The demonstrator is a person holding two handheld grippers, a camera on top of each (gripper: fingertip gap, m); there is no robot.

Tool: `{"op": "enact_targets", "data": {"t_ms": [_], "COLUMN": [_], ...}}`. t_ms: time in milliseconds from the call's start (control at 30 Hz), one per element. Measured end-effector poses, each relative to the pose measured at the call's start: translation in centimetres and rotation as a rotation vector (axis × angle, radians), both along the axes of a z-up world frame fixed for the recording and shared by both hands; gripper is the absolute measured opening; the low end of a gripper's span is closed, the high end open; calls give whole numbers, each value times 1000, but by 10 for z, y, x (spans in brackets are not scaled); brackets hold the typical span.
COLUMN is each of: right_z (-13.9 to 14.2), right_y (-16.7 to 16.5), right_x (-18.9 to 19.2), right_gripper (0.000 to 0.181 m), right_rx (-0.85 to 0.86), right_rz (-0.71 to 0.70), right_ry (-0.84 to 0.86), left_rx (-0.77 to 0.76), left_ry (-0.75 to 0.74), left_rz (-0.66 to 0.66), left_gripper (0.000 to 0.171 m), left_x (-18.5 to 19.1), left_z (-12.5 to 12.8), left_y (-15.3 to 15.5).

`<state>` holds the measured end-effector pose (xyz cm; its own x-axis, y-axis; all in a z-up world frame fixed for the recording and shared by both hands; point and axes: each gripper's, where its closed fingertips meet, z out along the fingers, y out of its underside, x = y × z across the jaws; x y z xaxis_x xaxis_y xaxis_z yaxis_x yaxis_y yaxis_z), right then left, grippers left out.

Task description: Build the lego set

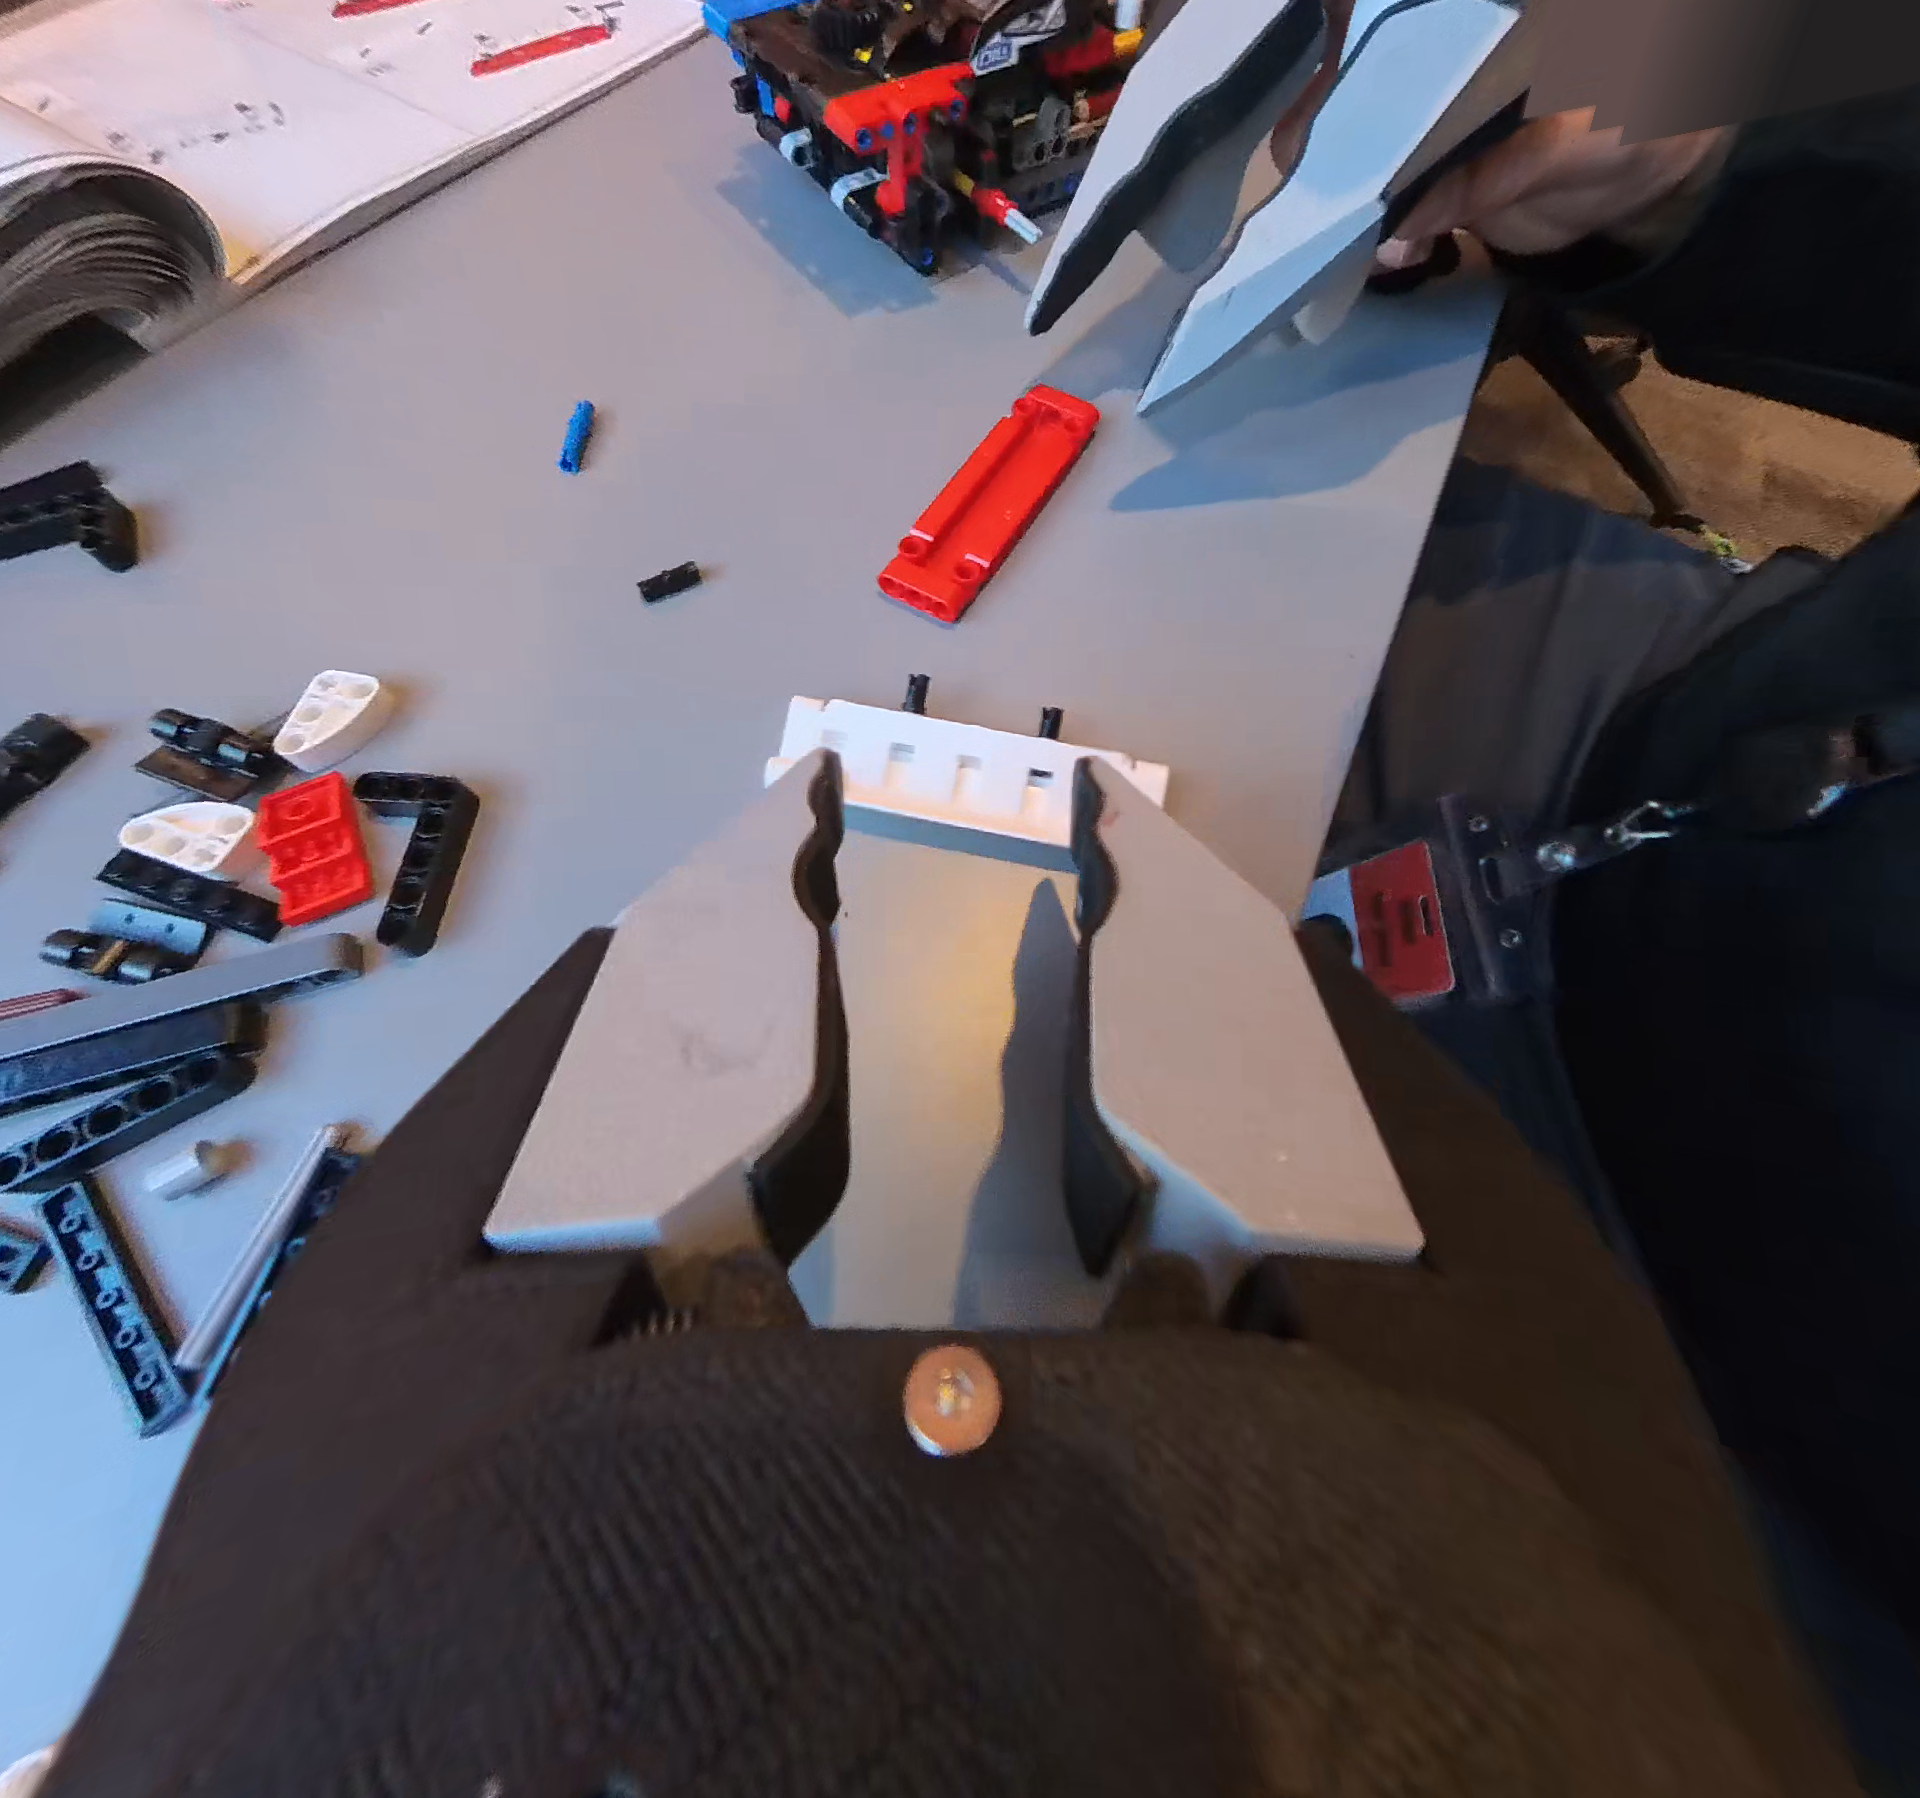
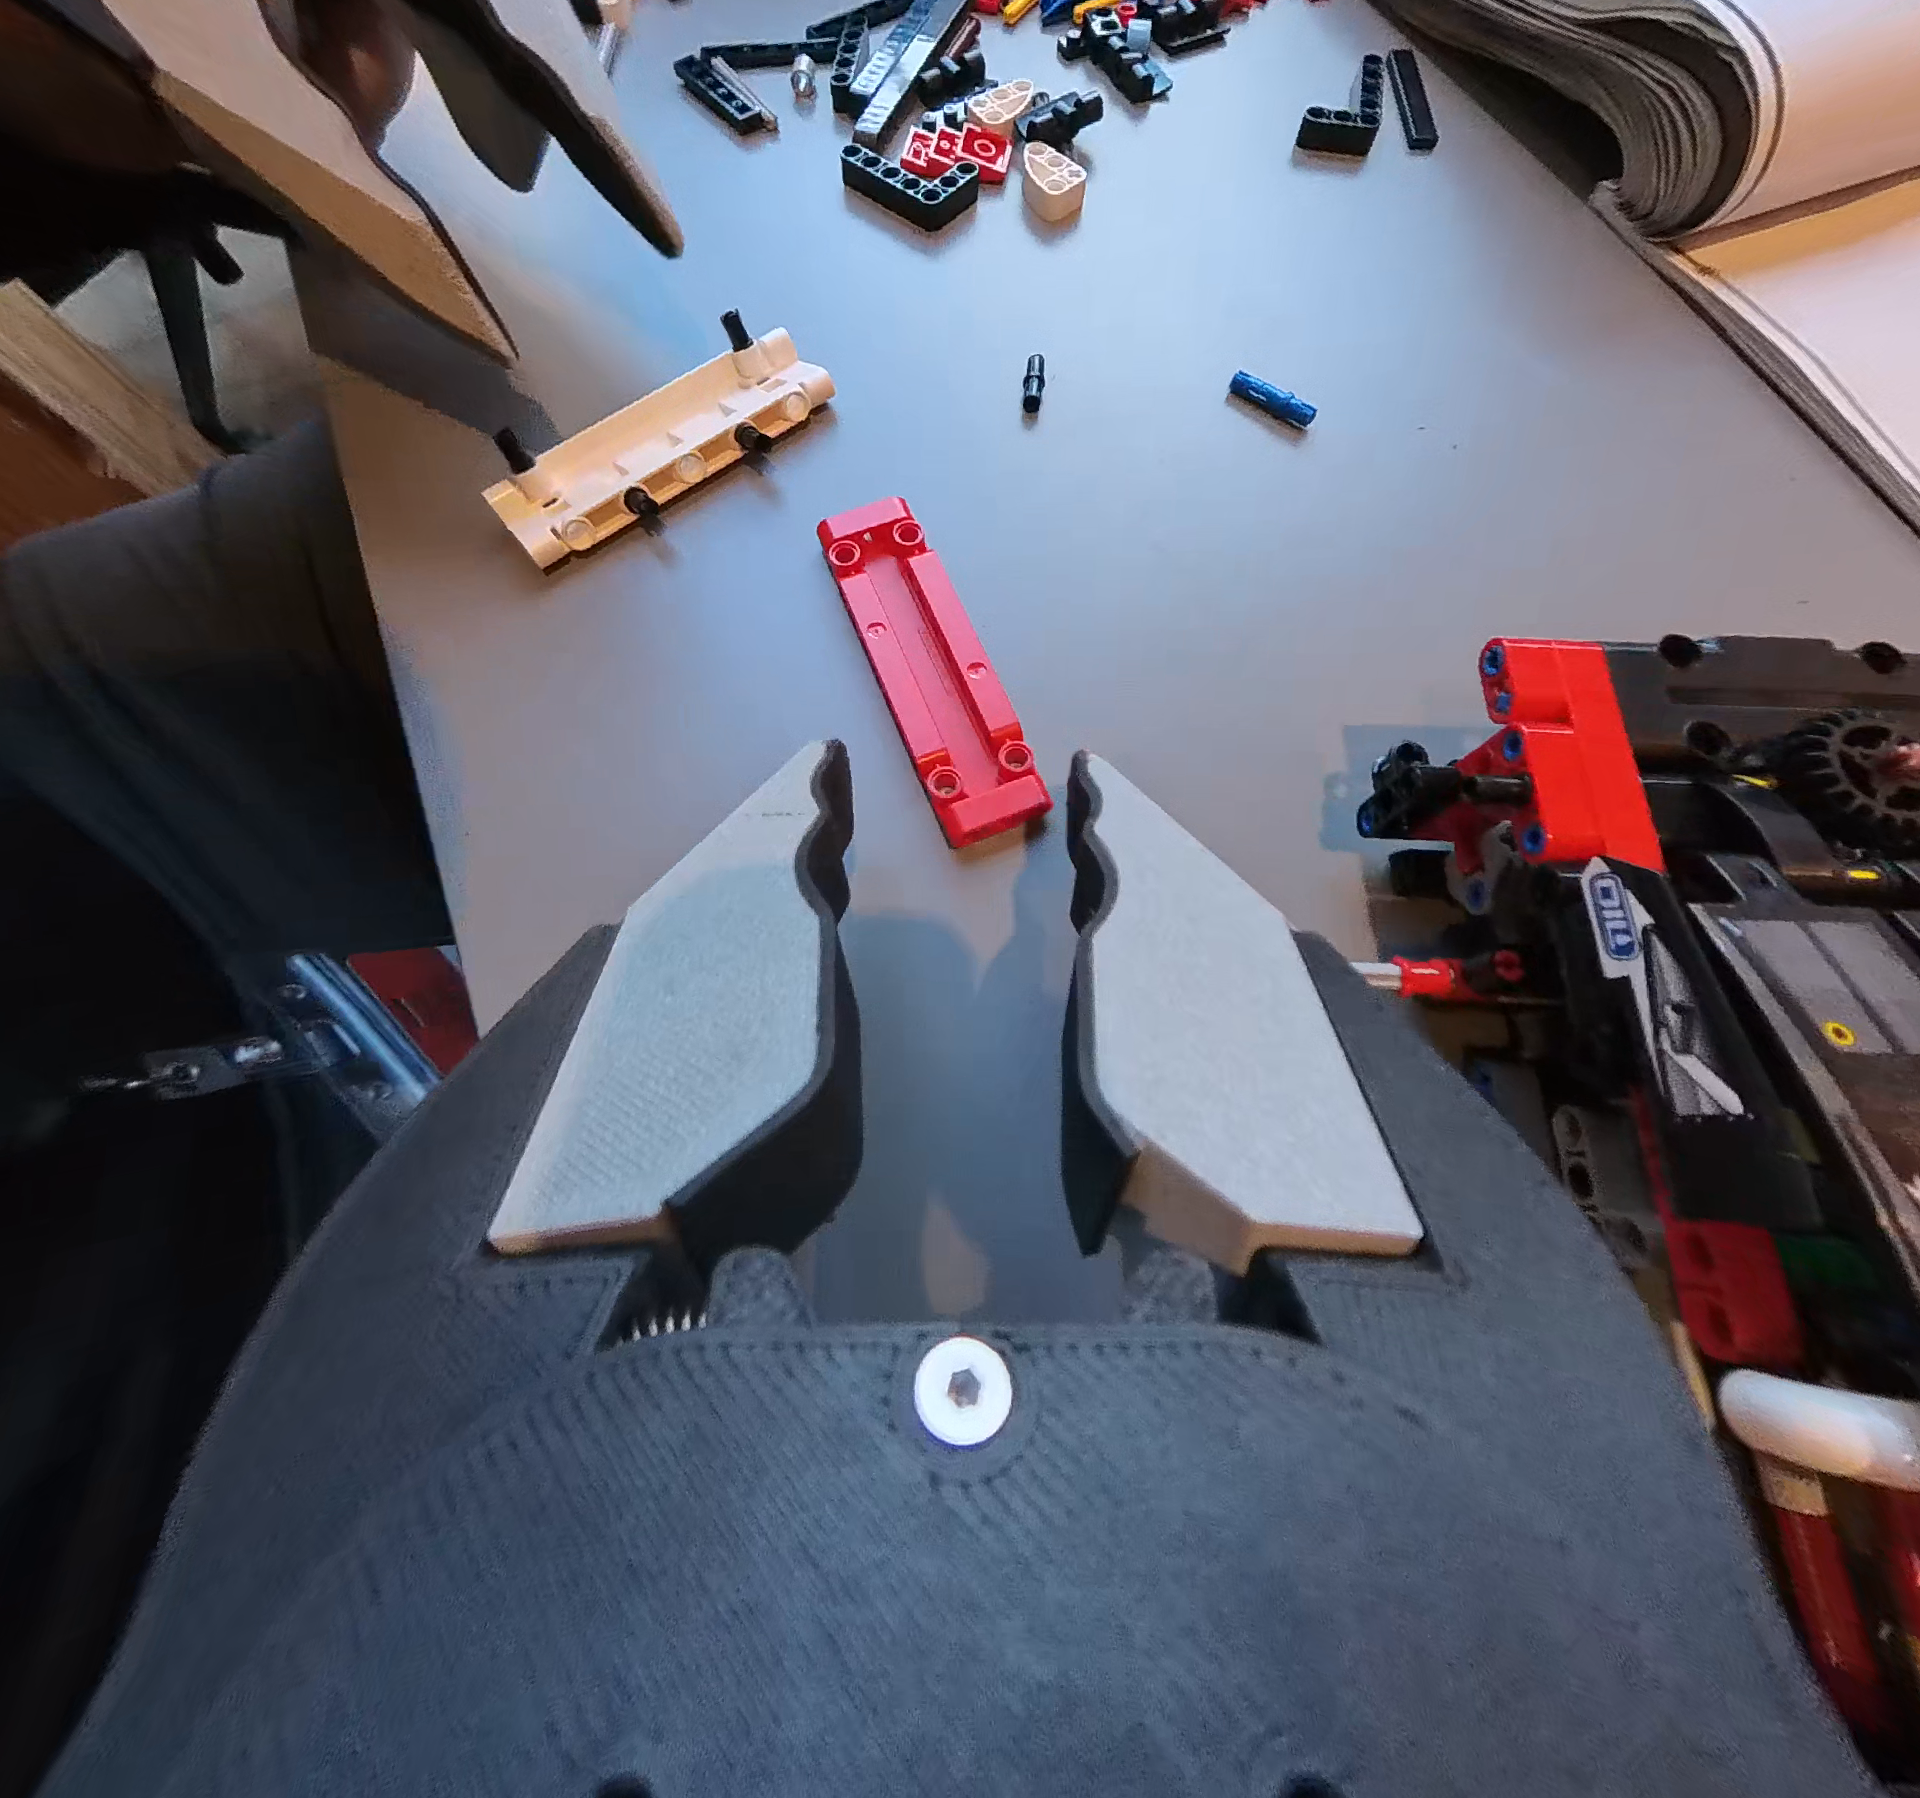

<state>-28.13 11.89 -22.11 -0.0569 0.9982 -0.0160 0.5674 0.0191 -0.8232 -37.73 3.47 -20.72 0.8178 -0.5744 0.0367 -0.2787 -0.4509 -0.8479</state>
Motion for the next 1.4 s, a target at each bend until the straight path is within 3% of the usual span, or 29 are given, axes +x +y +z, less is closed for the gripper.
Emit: {"op": "enact_targets", "data": {"t_ms": [500, 833, 1000, 1400], "right_z": [-20, -18, -8, 6], "right_y": [3, -40, -59, -29], "right_x": [-3, 3, 5, 4], "right_gripper": [44, 34, 26, 28], "right_rx": [4, -40, -87, 103], "right_rz": [57, 150, 236, 206], "right_ry": [-130, -124, -82, 54], "left_rx": [-44, -91, -109, -54], "left_ry": [52, 127, 100, -50], "left_rz": [-91, -74, -100, -65], "left_gripper": [50, 42, 49, 49], "left_x": [9, 15, 18, 11], "left_z": [-11, -24, -24, -4], "left_y": [-9, -10, -13, -6]}}
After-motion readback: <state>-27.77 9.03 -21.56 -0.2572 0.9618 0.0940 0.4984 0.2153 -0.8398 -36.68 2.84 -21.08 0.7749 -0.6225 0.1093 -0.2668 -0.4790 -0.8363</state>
